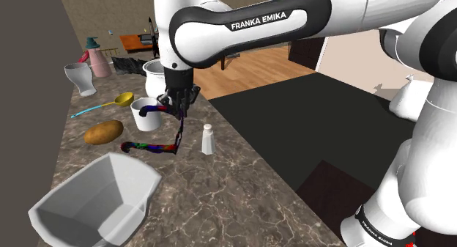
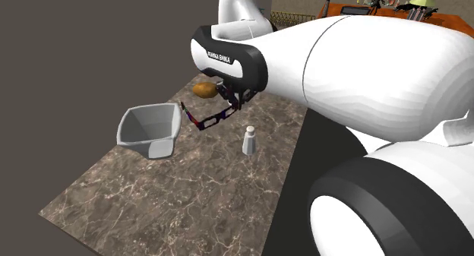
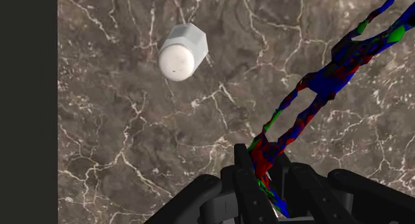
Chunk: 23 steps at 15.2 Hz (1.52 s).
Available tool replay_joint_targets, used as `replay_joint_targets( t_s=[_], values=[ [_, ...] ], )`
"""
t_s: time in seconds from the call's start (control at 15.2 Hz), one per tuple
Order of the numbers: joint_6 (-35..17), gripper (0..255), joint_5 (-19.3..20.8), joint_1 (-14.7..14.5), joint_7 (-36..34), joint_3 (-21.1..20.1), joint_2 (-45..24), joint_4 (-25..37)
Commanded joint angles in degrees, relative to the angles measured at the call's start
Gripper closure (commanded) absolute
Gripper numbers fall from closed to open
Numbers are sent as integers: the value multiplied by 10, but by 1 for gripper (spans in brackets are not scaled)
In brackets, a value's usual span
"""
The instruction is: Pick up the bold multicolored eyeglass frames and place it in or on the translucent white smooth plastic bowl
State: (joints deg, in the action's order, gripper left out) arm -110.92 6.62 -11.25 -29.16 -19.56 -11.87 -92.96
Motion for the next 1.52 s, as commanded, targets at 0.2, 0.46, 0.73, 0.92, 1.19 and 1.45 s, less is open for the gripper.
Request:
replay_joint_targets(
  t_s=[0.2,0.46,0.73,0.92,1.19,1.45],
  values=[
    [37,255,-2,-1,3,-1,1,37],
    [69,255,-1,-3,4,-2,-2,71],
    [102,255,0,-6,5,-2,-7,109],
    [120,255,4,-16,-8,-7,-11,130],
    [127,255,17,-51,-61,-25,-19,141],
    [140,255,34,-90,-114,-42,-38,167]
  ],
)
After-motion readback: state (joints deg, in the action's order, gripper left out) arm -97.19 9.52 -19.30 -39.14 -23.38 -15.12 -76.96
